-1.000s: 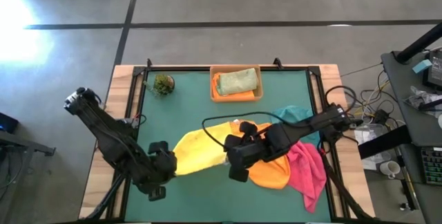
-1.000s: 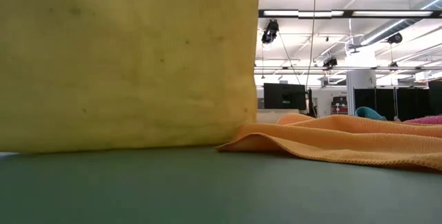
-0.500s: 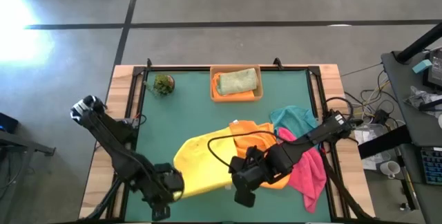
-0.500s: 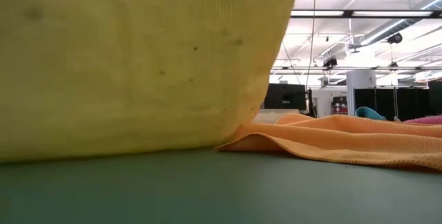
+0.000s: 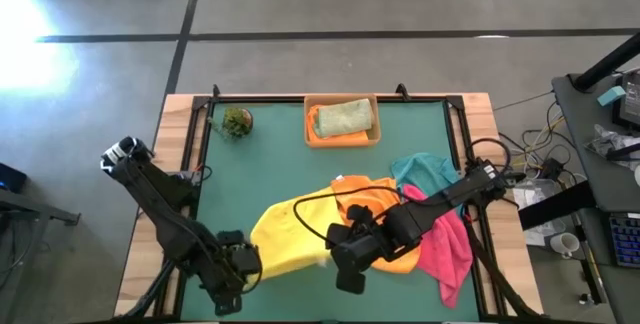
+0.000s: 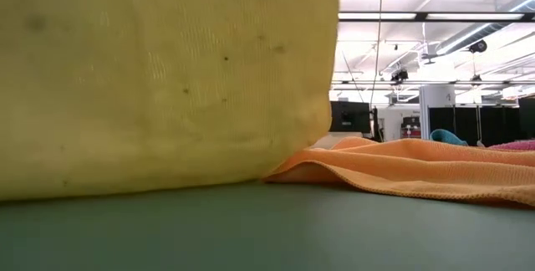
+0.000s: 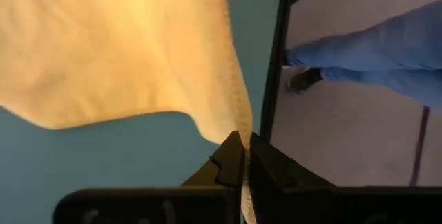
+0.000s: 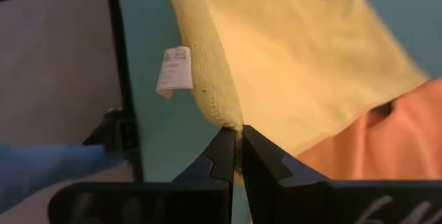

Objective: Fold microfiber towels
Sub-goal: Fold the yellow towel

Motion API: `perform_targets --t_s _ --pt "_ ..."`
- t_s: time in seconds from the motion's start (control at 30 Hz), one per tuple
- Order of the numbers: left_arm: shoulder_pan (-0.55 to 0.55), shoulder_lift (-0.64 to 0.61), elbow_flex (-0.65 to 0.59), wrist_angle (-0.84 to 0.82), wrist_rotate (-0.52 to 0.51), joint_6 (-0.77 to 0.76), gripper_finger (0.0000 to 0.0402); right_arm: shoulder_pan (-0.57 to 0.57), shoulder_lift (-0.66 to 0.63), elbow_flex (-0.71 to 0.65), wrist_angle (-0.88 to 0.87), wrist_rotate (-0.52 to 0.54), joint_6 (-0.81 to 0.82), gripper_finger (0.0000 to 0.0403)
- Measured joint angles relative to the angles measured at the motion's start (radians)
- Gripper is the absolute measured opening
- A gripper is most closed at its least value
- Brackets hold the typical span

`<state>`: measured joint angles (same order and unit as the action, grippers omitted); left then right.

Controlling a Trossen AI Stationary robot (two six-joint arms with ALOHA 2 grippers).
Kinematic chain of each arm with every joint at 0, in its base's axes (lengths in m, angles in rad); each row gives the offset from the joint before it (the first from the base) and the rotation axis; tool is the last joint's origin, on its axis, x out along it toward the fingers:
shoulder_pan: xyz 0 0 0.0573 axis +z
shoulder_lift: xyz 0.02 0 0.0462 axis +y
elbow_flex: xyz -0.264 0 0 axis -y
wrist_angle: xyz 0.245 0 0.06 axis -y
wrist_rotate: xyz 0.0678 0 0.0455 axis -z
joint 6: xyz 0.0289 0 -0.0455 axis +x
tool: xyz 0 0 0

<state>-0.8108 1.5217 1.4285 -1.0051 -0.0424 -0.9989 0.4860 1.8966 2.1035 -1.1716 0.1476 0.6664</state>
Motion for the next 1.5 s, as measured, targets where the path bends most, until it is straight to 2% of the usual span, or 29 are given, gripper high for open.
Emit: perform_targets --t_s 0.13,0.3,0.57,0.87,1.07,1.27,1.5 --pt "0.007 -0.039 0.009 -0.074 -0.062 0.036 0.0 -0.016 0.0 0.026 0.005 0.077 -0.083 0.0011" --pt "0.02 -0.086 0.04 -0.241 -0.115 0.036 0.0 -0.059 -0.002 0.055 0.015 0.122 -0.201 0.0011" --pt "0.056 -0.118 0.173 -0.564 -0.189 0.038 0.0 -0.135 -0.002 0.068 0.1 0.186 -0.409 0.0011" --pt "0.109 -0.184 0.252 -0.565 -0.402 0.151 0.0 -0.197 -0.016 0.068 0.17 0.275 -0.639 0.0011" --pt "0.176 -0.248 0.256 -0.566 -0.425 0.231 0.0 -0.259 -0.04 0.068 0.185 0.276 -0.71 0.0011" --pt "0.295 -0.296 0.256 -0.566 -0.473 0.397 0.0 -0.337 -0.046 0.068 0.202 0.275 -0.798 0.0011" --pt "0.508 -0.348 0.258 -0.566 -0.521 0.653 0.0 -0.445 -0.065 0.068 0.266 0.275 -0.819 0.0011"
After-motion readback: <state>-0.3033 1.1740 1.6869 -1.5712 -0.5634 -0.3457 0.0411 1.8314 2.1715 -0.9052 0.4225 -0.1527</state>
